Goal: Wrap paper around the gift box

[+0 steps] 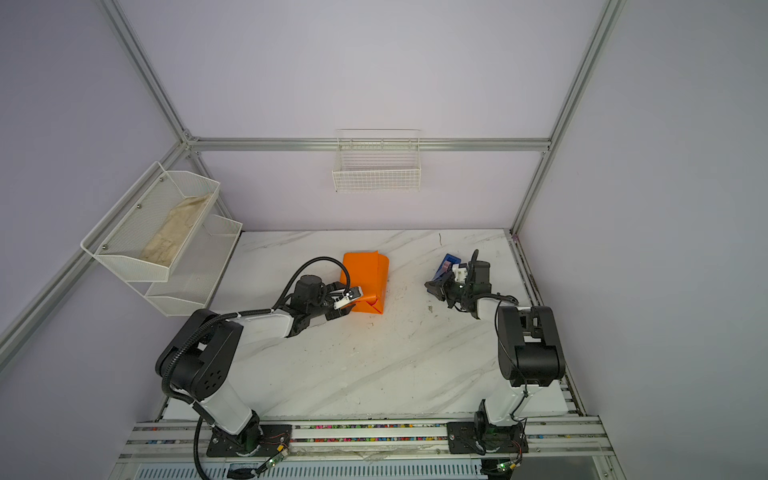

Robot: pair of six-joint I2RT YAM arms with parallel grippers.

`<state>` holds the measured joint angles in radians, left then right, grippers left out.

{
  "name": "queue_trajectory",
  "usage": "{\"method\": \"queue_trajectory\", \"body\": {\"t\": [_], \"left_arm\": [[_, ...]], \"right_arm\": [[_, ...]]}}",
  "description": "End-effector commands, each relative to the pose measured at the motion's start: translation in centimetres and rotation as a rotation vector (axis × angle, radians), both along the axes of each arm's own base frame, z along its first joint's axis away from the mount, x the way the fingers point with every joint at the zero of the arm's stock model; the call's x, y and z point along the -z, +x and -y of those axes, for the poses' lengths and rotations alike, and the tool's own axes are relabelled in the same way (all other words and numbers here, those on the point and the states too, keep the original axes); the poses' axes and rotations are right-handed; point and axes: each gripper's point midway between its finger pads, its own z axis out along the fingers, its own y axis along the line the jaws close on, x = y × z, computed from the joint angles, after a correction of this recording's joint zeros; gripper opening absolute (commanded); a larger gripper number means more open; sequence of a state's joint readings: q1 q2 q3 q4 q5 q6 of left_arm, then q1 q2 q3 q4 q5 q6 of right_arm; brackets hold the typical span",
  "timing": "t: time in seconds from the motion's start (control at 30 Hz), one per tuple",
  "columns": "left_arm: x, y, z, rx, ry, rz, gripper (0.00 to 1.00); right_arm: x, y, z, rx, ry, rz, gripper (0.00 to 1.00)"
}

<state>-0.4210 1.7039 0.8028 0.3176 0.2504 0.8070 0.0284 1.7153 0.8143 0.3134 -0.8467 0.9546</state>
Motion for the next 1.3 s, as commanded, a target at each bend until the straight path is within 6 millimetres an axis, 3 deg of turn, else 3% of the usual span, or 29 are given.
{"method": "queue_trajectory", "body": {"t": [0.0,0.23,0.33,0.53,0.67,0.8,0.97,1.13,1.27], "left_arm": [[-0.2,0.2,0.5,0.022,0.004,-0.035,0.63],[-0.2,0.0,0.6,0.029,0.002,-0.038,0.63],[-0.1,-0.1,0.6,0.035,0.003,-0.039,0.63],[0.3,-0.2,0.7,0.042,0.004,-0.051,0.63],[0.2,-0.1,0.7,0.042,0.003,-0.05,0.63],[0.3,-0.1,0.7,0.042,0.004,-0.051,0.63],[0.3,-0.1,0.7,0.043,0.004,-0.054,0.63],[0.3,-0.2,0.7,0.038,0.003,-0.058,0.63],[0.1,-0.1,0.6,0.034,0.004,-0.056,0.63]], "right_arm": [[3.3,-1.4,0.0,-0.025,-0.046,-0.063,0.0],[9.6,-4.1,2.7,-0.029,-0.254,-0.198,0.0],[10.9,-5.2,3.8,-0.024,-0.269,-0.237,0.0],[7.2,-4.5,4.7,0.016,-0.329,-0.174,0.0],[4.3,-3.9,4.0,-0.002,-0.327,-0.097,0.0],[-0.5,-3.0,0.9,-0.068,-0.275,0.056,0.0],[-4.9,-2.9,-5.4,-0.213,-0.198,0.202,0.0],[-7.4,-3.5,-11.1,-0.342,-0.132,0.304,0.0],[-7.2,-4.2,-14.8,-0.424,-0.109,0.315,0.0]]}}
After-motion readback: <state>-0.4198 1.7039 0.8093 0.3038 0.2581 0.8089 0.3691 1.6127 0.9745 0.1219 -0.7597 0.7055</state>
